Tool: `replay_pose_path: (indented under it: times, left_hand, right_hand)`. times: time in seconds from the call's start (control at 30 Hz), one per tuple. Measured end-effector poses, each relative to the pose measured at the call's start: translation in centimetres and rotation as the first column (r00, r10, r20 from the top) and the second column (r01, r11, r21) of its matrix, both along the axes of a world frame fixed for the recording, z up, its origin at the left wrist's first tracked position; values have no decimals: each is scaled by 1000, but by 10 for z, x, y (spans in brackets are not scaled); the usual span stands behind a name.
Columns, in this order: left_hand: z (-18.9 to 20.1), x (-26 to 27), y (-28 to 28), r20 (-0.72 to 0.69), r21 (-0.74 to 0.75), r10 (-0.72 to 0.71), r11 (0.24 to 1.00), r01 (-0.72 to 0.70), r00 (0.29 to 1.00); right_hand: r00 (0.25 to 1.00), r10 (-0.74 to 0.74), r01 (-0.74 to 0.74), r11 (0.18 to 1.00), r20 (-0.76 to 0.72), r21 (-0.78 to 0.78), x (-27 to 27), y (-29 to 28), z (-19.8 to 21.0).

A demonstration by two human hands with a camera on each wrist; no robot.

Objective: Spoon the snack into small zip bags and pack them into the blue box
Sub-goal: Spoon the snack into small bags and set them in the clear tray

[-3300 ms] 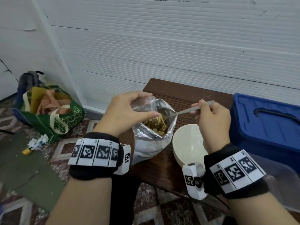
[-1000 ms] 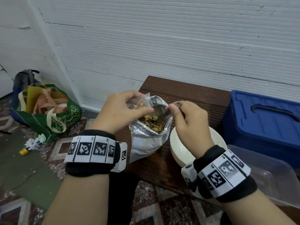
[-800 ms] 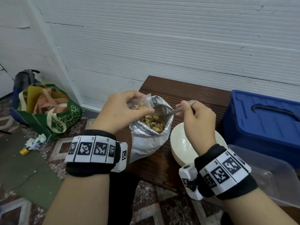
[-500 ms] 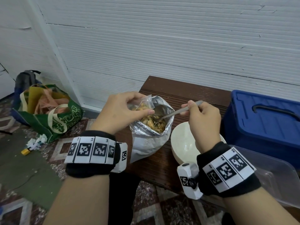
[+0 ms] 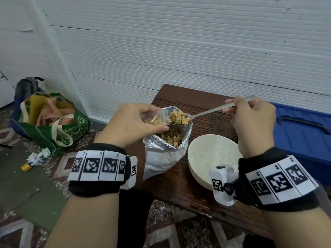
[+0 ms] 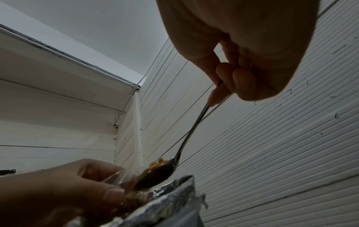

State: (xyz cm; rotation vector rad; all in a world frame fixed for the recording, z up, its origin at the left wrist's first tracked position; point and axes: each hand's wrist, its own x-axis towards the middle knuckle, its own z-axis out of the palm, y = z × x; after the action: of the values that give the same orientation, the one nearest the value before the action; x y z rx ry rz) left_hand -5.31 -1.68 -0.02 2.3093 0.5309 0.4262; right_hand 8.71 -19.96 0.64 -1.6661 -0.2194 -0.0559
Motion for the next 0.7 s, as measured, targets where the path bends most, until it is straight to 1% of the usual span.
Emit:
replay_pose_path:
  times: [0.13, 0.23, 0.5, 0.7]
  left_hand:
    - [-2, 5, -2, -48, 12, -18, 1000, 19, 999]
    - [-2, 6, -3, -59, 11, -18, 1000, 19, 998]
    - [-6, 13, -6, -49, -7, 8, 1000, -8, 999]
    - [-8, 15, -8, -4, -32, 23, 999, -23, 1000]
  right_hand:
    - [996, 84, -84, 995, 0, -48, -3, 9, 1]
    - [993, 116, -116, 991, -12, -62, -2, 16, 3]
    - [987, 157, -159, 984, -29, -83, 0, 28, 6]
    - [982, 189, -188, 980, 1, -67, -5, 31, 6]
